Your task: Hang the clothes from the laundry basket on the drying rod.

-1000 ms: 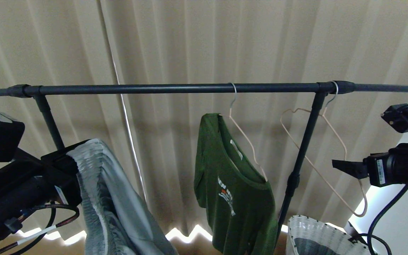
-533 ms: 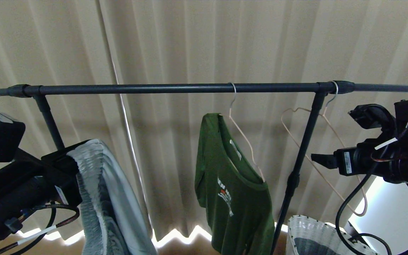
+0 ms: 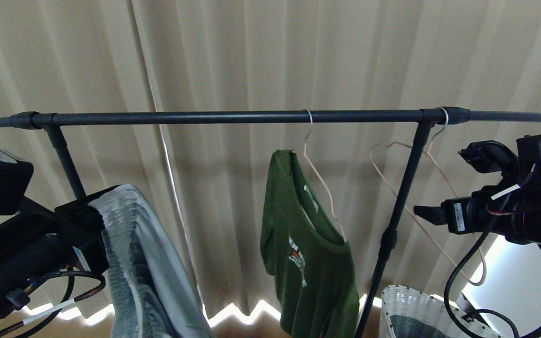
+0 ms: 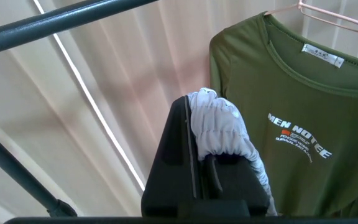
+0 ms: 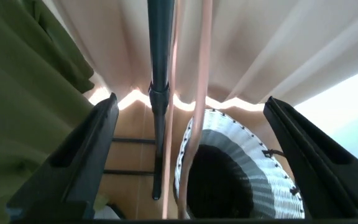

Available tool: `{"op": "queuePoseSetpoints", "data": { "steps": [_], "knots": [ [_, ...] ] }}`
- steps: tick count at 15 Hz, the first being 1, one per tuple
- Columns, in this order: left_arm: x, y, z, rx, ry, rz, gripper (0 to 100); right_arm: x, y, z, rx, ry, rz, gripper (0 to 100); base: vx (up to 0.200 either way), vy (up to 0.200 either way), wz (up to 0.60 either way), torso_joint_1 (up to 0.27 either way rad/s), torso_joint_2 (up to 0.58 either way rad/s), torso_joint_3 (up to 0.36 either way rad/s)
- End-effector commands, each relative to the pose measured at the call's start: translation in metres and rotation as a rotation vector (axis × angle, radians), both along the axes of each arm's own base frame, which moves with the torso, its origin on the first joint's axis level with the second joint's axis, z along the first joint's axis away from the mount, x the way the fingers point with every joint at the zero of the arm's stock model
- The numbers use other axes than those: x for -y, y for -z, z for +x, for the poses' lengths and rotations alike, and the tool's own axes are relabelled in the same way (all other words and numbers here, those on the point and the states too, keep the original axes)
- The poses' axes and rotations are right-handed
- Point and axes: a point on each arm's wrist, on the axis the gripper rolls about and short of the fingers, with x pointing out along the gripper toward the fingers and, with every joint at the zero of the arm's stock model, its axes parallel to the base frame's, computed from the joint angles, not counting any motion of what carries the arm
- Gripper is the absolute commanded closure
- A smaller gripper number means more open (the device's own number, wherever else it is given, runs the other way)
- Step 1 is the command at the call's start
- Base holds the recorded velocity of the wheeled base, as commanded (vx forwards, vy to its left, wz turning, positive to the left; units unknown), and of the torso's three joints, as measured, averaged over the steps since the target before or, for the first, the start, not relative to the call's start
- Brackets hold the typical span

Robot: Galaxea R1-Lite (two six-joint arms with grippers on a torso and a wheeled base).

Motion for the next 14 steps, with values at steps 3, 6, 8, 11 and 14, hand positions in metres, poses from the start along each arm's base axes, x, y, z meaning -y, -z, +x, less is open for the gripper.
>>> {"op": "queuePoseSetpoints", "data": {
  "steps": [3, 6, 8, 11, 14],
  "knots": [
    [0.000, 0.000, 0.000, 0.000, -0.002, 0.000, 100, 0.000, 0.000, 0.000, 0.001, 0.002, -0.002, 100, 0.000, 0.000, 0.00, 0.000, 0.00, 0.000],
    [0.000, 0.000, 0.000, 0.000, 0.001, 0.000, 100, 0.000, -0.002, -0.001, 0.010, 0.011, -0.006, 100, 0.000, 0.000, 0.00, 0.000, 0.00, 0.000],
    [0.000, 0.000, 0.000, -0.001, 0.000, 0.001, 100, 0.001, -0.005, -0.003, 0.021, 0.021, -0.010, 100, 0.000, 0.000, 0.00, 0.000, 0.00, 0.000],
    [0.000, 0.000, 0.000, -0.001, -0.002, 0.001, 100, 0.003, -0.011, -0.009, 0.050, 0.034, -0.010, 100, 0.000, 0.000, 0.00, 0.000, 0.00, 0.000],
    [0.000, 0.000, 0.000, 0.000, 0.000, 0.000, 100, 0.006, -0.022, -0.021, 0.095, 0.038, -0.002, 100, 0.000, 0.000, 0.00, 0.000, 0.00, 0.000]
  ]
}}
